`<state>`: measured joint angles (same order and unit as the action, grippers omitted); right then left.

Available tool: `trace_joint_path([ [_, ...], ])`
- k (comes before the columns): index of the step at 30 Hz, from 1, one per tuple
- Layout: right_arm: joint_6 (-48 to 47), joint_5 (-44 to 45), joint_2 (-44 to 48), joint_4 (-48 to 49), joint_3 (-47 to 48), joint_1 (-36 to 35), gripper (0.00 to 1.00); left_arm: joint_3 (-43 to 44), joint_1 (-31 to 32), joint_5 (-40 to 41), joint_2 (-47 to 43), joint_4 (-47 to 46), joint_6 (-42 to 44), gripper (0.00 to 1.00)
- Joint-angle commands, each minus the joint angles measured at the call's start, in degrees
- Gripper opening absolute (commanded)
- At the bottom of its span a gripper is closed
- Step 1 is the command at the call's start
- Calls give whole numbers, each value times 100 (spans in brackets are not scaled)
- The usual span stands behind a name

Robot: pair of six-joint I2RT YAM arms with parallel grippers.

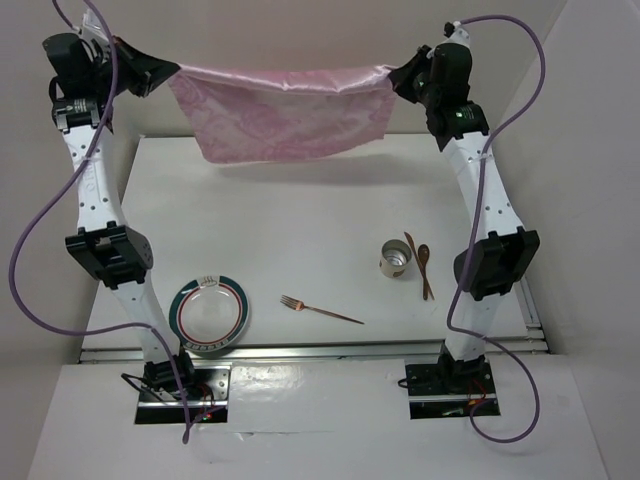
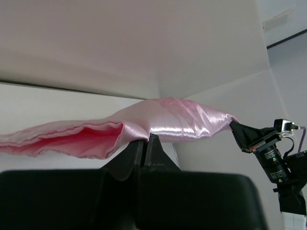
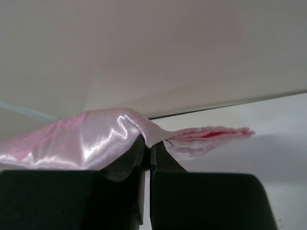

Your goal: Set the dinner table for one person

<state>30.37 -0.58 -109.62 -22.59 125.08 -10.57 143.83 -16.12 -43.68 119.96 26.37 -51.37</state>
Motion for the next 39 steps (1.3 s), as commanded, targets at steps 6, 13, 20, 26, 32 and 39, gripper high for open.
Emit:
trace_joint_path([
  [6,48,-215,977,562,-2077,134,0,-2307,-173,-677,-936,-607,285,0],
  [13,540,-1055,2242,730,-5048,134,23,-5324,-172,-449,-2352,402,1559,7],
  [20,427,-612,3095,0,-6144,81,89,-5895,-225,841,-2856,1844,2351,86],
  [26,-127,-643,2623,0,-5205,81,70,-4928,231,1546,-2347,1968,2412,74],
  [32,-294,-1032,813,-518,-3617,-226,17,-4382,891,1932,-1179,1775,2211,5],
  [39,-365,-768,-787,-1071,-2560,-648,2,-3968,1225,2811,-35,1652,2106,0],
])
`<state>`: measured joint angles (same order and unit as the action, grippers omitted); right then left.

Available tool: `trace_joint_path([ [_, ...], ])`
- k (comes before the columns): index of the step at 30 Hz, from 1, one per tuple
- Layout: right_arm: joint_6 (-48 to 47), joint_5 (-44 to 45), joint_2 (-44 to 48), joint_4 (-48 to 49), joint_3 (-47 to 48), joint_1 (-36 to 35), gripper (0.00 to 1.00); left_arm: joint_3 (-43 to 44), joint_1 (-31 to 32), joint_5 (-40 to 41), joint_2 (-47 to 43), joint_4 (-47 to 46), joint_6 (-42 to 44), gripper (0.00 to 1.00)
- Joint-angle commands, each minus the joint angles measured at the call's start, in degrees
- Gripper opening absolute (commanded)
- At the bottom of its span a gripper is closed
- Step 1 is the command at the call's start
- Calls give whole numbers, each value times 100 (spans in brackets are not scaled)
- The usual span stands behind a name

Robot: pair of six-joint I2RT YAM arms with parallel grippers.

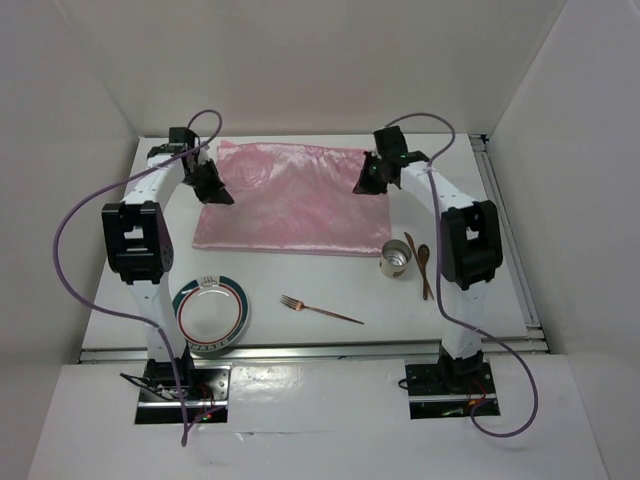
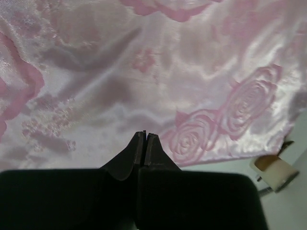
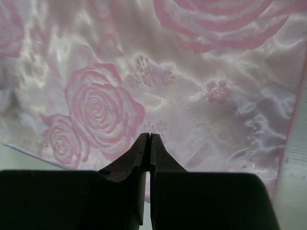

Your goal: Set the dinner table for one person

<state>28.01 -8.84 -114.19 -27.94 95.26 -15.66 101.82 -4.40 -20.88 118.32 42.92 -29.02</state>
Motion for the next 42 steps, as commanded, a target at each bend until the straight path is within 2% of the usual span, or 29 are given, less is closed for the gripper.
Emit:
trace_joint_path([
  [1,-129,58,-445,-537,423,-209,2,233,54,602,260,-3,-131,0],
  [6,-15,58,-806,-405,3,-332,1,-319,168,761,314,-117,-131,0],
  [9,38,58,-806,-274,-480,-385,0,-1073,168,814,183,-231,-183,0],
  [22,328,137,274,43,-2510,-605,0,-3325,168,1034,-968,-679,-25,0],
  [29,609,190,704,166,-3197,-719,0,-3721,168,1034,-1100,-802,-25,0],
  [34,662,243,985,166,-3304,-772,1,-3669,168,1034,-1162,-750,27,0],
  [39,487,435,1364,-299,-2505,-772,22,-3152,229,1086,-1382,-347,80,0],
  [40,486,514,1451,-360,-2365,-772,37,-3055,229,1086,-1460,-276,132,0],
  [42,486,707,1680,-624,-1925,-772,49,-2801,282,1139,-1531,-100,133,0],
])
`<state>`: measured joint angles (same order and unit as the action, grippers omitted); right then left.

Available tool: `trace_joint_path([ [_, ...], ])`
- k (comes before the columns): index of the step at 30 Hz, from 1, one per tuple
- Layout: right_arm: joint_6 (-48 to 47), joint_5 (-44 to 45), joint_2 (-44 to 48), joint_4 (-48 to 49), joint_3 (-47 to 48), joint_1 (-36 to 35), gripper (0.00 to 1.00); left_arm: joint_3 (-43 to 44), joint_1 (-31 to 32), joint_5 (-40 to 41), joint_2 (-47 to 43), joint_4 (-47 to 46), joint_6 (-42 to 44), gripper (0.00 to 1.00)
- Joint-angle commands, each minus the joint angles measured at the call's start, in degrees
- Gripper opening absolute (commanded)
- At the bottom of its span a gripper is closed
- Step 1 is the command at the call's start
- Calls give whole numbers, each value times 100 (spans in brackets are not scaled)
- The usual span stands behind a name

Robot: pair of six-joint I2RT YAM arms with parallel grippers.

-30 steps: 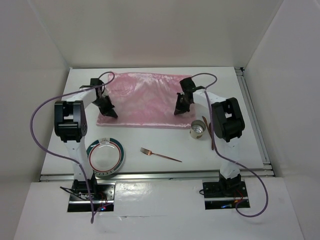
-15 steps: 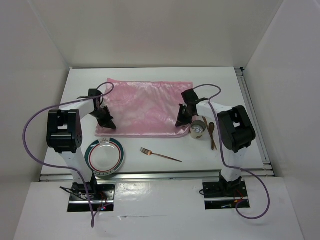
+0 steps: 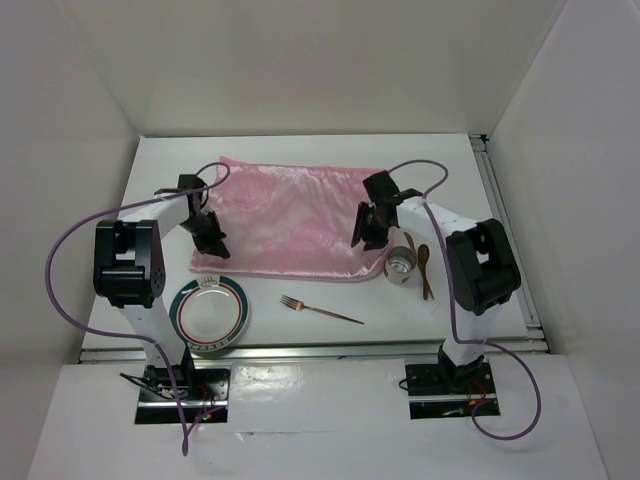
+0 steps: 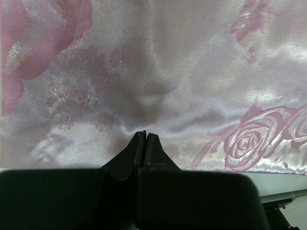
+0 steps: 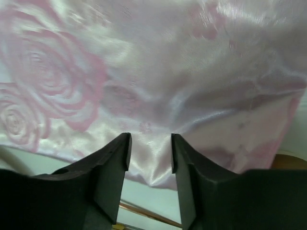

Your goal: Set the dinner table for one person

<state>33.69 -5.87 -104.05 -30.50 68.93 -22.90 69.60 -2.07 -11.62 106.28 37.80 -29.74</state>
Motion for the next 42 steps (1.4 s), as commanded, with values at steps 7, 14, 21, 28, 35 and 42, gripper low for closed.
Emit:
trace_joint_path([
  [7,-4,1420,1711,-1361,948,346,61,906,224,265,-406,562,258,0],
  [14,242,1414,2881,-2056,-141,1120,81,1222,382,133,207,447,258,0],
  [21,357,807,3198,-1802,-1179,1472,78,1591,795,248,771,447,205,0],
  [28,305,525,2838,-1073,-1785,1472,65,1530,980,379,956,395,152,0],
  [35,445,902,2924,-1211,-1769,1472,2,1144,1147,432,1026,272,100,0],
  [42,262,1554,3488,-1749,-680,1472,0,661,1489,371,851,157,-5,0],
])
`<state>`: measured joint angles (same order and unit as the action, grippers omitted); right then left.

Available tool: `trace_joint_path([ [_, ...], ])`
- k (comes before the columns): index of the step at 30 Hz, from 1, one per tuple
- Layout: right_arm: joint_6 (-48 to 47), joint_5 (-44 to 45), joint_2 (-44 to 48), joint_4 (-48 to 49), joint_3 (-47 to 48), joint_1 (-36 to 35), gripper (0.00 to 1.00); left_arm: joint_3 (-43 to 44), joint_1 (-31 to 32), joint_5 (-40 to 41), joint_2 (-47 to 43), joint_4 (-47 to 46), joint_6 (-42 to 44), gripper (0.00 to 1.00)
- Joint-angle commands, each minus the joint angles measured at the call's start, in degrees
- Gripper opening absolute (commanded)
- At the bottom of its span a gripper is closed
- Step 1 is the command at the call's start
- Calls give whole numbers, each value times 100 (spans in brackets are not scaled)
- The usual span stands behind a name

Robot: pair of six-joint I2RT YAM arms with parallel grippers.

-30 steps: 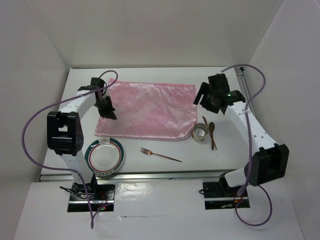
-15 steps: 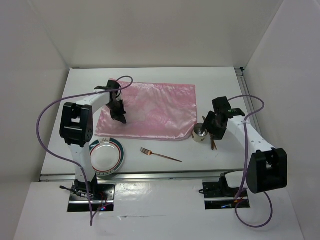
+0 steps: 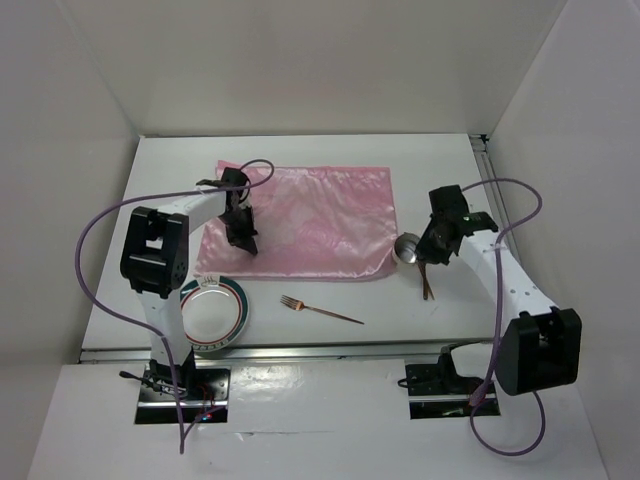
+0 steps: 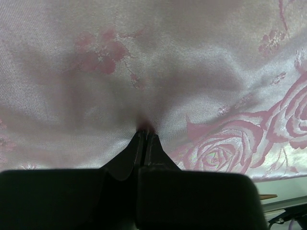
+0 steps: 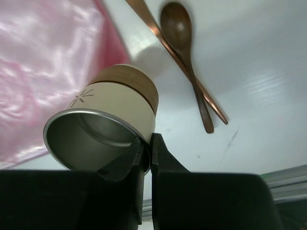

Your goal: Set the dinner table for one person

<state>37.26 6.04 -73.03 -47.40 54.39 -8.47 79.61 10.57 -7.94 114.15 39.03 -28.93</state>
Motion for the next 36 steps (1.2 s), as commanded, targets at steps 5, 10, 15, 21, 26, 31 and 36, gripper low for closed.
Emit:
trace_joint_path([
  [5,-297,90,-297,107,1810,30,0,-456,288,170,2,87,-87,0],
  [10,-430,-174,-1817,485,3328,30,0,-53,288,442,-50,333,-87,0],
  [15,-597,-349,-3162,618,4578,30,0,554,288,935,-331,790,18,33],
  [21,-597,-349,-4490,565,5757,30,0,977,104,1234,-937,1274,-42,56],
  [26,-649,-411,-5219,512,6320,30,0,425,-501,1120,-1788,1274,-245,67],
  [31,-772,-288,-5756,284,6882,30,0,-341,-1038,988,-2370,1221,-306,81],
  [36,-772,-226,-6029,169,7085,-23,0,-456,-1355,882,-2643,1274,-306,89],
])
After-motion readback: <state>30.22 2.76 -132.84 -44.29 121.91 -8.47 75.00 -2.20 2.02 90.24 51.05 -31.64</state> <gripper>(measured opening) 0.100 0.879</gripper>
